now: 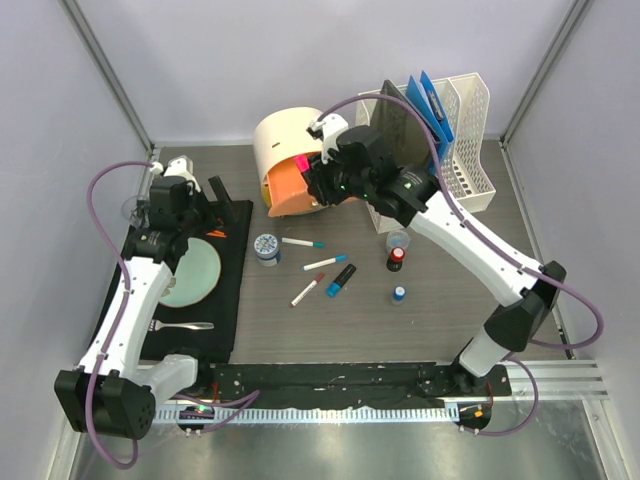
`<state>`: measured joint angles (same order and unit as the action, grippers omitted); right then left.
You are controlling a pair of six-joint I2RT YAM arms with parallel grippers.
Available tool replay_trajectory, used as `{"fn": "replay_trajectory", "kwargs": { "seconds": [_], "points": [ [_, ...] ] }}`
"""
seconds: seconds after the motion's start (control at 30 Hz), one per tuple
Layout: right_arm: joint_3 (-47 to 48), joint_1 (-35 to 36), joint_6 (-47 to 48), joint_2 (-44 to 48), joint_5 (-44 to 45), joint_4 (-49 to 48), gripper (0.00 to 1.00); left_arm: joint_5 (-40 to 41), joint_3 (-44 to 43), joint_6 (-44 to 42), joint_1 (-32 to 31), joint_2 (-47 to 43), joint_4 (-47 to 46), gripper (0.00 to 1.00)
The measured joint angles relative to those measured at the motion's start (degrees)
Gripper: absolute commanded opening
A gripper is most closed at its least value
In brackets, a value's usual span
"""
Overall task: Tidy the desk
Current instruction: Place the stationery in the drawer.
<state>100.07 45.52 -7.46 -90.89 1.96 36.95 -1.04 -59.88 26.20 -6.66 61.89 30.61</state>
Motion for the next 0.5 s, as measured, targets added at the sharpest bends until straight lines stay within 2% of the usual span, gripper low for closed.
{"fn": "replay_trajectory", "kwargs": {
  "seconds": [0.27,0.5],
  "points": [
    [6.5,-0.7,18.8,-6.8,10.6,4.3,0.01,0.0,0.0,-0.6,0.0,-0.3,0.1,1.00],
    [6.5,-1.8,32.9,-8.7,10.5,4.7,0.01,0.0,0.0,-1.0,0.0,-0.3,0.0,1.00]
  ]
}}
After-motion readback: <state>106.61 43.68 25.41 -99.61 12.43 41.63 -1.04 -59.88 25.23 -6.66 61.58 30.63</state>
